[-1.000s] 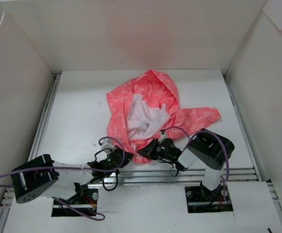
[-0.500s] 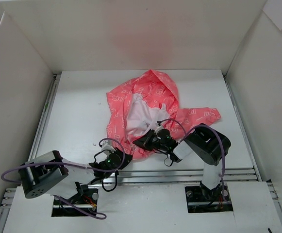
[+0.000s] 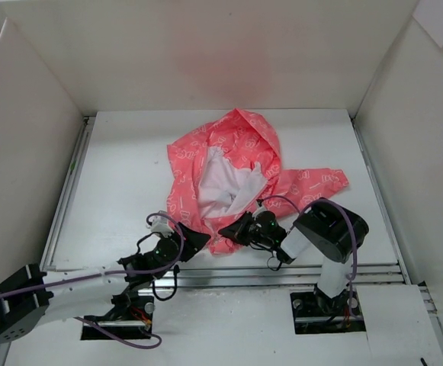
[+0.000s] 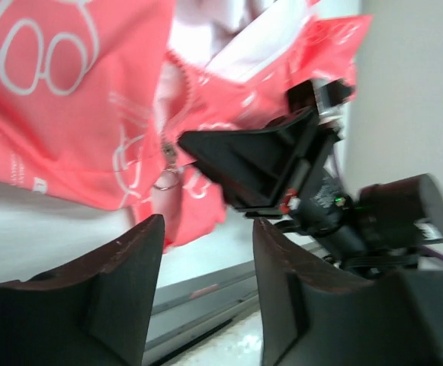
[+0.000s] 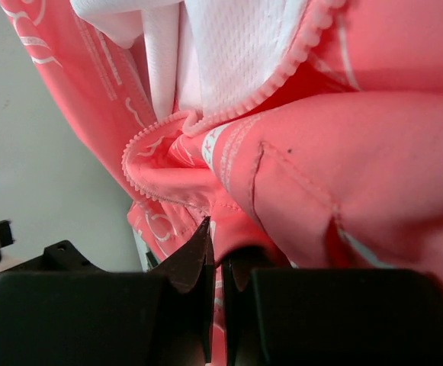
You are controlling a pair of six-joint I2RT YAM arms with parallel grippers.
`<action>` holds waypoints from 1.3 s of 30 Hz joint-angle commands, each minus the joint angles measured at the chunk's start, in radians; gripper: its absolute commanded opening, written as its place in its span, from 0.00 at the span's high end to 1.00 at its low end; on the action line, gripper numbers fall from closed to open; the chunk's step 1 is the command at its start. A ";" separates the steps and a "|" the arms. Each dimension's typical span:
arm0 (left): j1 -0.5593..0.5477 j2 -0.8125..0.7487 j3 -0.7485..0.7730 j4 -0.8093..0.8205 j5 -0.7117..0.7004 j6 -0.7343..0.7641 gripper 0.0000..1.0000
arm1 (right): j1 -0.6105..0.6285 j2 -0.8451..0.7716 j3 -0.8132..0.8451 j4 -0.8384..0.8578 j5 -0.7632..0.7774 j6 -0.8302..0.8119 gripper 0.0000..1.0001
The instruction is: Zip up the jacket
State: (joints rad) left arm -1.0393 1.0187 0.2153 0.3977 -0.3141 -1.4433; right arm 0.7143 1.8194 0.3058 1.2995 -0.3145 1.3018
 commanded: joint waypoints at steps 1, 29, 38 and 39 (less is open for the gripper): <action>-0.013 -0.094 0.029 -0.109 -0.097 -0.008 0.54 | 0.010 -0.065 -0.013 0.420 0.011 -0.021 1.00; -0.013 0.104 0.047 0.092 -0.109 -0.062 0.56 | 0.031 -0.201 0.029 0.419 0.003 0.060 1.00; -0.042 0.121 0.015 0.187 -0.170 -0.091 0.53 | 0.045 -0.226 0.000 0.419 0.035 0.091 1.00; -0.042 0.116 0.028 0.175 -0.189 -0.088 0.53 | 0.053 -0.224 -0.005 0.420 0.047 0.099 1.00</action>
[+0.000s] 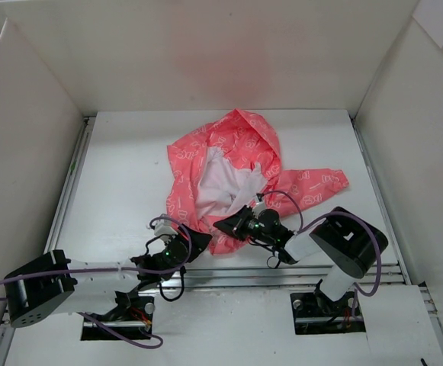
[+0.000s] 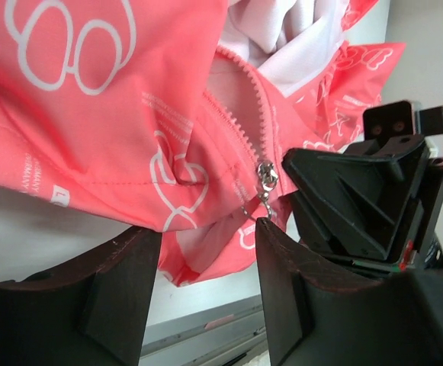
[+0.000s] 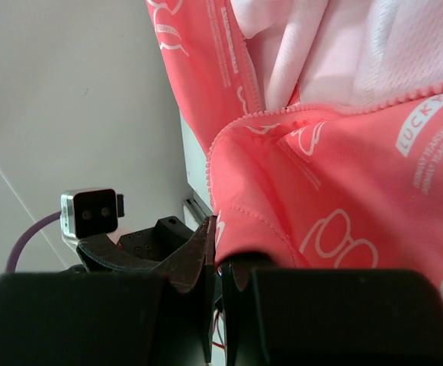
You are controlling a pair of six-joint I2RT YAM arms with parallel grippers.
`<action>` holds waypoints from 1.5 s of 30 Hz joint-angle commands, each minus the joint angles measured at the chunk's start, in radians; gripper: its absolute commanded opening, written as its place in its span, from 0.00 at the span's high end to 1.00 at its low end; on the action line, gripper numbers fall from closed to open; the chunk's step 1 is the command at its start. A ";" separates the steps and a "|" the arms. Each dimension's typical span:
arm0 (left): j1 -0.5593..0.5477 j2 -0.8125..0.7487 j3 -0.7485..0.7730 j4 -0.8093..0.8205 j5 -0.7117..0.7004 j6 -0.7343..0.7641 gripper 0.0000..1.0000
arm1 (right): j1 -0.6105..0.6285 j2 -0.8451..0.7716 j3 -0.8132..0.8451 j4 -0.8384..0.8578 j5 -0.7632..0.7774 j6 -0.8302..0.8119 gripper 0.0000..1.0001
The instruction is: Zip up the jacket
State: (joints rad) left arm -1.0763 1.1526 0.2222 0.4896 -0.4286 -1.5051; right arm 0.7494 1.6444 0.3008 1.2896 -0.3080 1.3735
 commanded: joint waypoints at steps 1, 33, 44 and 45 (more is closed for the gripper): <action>-0.005 -0.016 0.032 0.070 -0.082 -0.026 0.52 | 0.037 -0.047 -0.003 0.430 0.050 0.029 1.00; -0.079 -0.053 0.019 0.053 -0.193 -0.014 1.00 | 0.099 -0.087 -0.031 0.430 0.106 0.044 1.00; -0.053 -0.106 -0.079 0.216 0.002 0.026 1.00 | 0.097 -0.035 0.070 0.428 0.078 -0.020 1.00; -0.053 -0.117 -0.084 0.208 0.017 0.010 1.00 | 0.096 -0.034 0.095 0.428 0.070 -0.024 1.00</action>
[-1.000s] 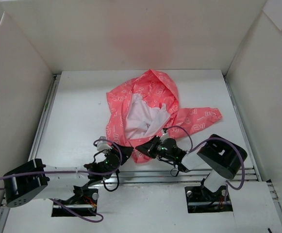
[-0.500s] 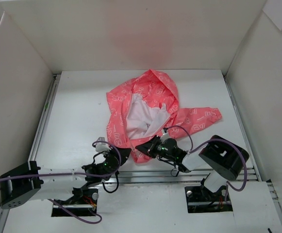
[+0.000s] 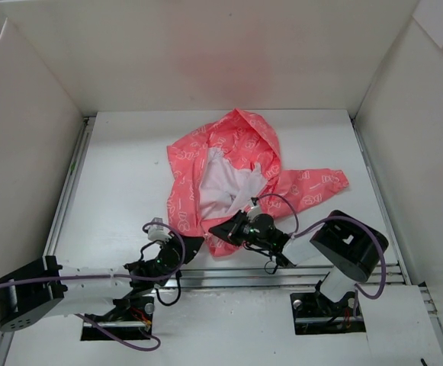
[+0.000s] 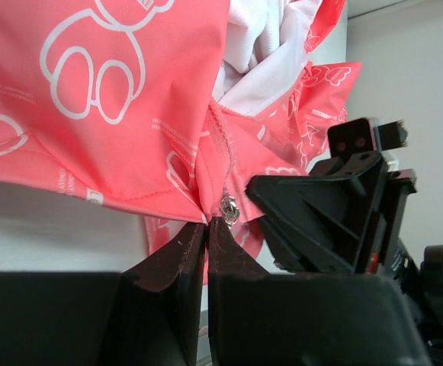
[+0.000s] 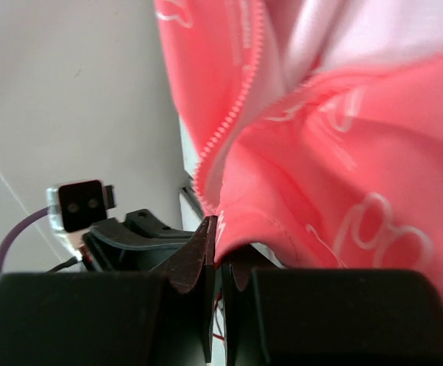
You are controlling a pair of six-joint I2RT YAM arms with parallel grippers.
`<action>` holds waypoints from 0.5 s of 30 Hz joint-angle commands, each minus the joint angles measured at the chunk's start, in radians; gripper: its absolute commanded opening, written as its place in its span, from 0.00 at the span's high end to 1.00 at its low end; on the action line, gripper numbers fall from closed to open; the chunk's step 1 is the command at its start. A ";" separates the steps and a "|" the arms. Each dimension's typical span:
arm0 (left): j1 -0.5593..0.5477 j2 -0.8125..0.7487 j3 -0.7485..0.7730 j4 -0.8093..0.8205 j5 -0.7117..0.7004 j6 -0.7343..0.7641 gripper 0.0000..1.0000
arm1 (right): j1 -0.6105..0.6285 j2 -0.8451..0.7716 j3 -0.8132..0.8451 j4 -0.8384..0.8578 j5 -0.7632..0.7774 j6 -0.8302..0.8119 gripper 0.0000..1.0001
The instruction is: Zip up the jacket
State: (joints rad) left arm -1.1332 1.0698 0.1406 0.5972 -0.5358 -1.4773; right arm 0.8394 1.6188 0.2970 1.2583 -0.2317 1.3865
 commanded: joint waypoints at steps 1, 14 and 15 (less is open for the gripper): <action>0.018 -0.060 -0.015 0.095 0.137 -0.021 1.00 | 0.003 -0.010 0.109 0.460 -0.015 -0.037 1.00; 0.036 -0.185 -0.001 0.038 0.168 0.035 1.00 | -0.034 0.039 0.142 0.460 -0.092 0.019 1.00; 0.047 -0.188 -0.002 0.038 0.171 0.037 1.00 | -0.039 0.042 0.146 0.457 -0.106 0.020 1.00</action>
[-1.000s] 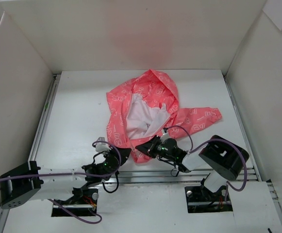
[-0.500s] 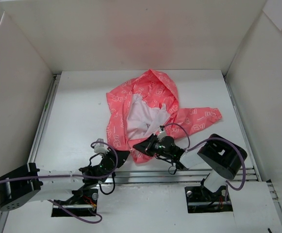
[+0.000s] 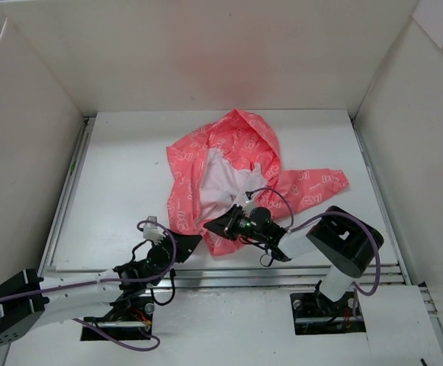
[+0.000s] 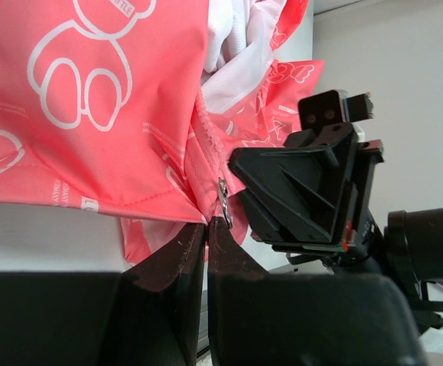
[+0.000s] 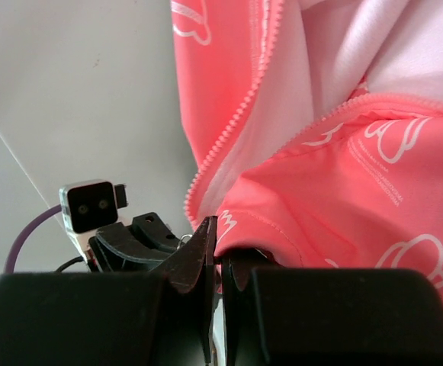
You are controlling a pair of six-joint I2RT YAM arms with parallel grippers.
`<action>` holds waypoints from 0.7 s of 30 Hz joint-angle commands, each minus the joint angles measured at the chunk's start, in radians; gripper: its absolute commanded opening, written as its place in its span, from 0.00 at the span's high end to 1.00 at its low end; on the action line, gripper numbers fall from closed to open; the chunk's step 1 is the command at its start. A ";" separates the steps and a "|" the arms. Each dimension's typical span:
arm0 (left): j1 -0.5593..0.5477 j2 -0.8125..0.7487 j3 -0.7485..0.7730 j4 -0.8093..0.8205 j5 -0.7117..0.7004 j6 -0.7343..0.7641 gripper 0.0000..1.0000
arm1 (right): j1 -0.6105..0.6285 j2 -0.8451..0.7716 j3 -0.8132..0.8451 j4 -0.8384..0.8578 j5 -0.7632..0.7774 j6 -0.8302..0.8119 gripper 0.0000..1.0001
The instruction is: Zip up the jacket
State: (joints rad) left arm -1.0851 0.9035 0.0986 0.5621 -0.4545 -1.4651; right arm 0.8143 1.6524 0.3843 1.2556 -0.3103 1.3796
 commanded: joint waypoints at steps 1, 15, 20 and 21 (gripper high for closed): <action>-0.001 -0.032 0.036 0.073 0.096 0.028 1.00 | -0.014 0.013 0.062 0.458 -0.030 0.030 1.00; 0.017 -0.057 0.027 -0.030 0.132 0.012 1.00 | -0.078 0.058 0.205 0.458 -0.125 0.098 1.00; 0.047 0.021 0.053 0.019 0.175 0.032 1.00 | -0.086 -0.032 0.202 0.328 -0.116 0.056 1.00; 0.057 0.034 0.058 0.028 0.184 0.038 1.00 | -0.083 -0.028 0.200 0.332 -0.110 0.058 1.00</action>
State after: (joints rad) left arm -1.0309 0.8944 0.1066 0.5438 -0.3843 -1.4387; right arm 0.7502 1.7042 0.5335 1.2209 -0.4793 1.4532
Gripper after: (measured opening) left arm 0.004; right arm 0.007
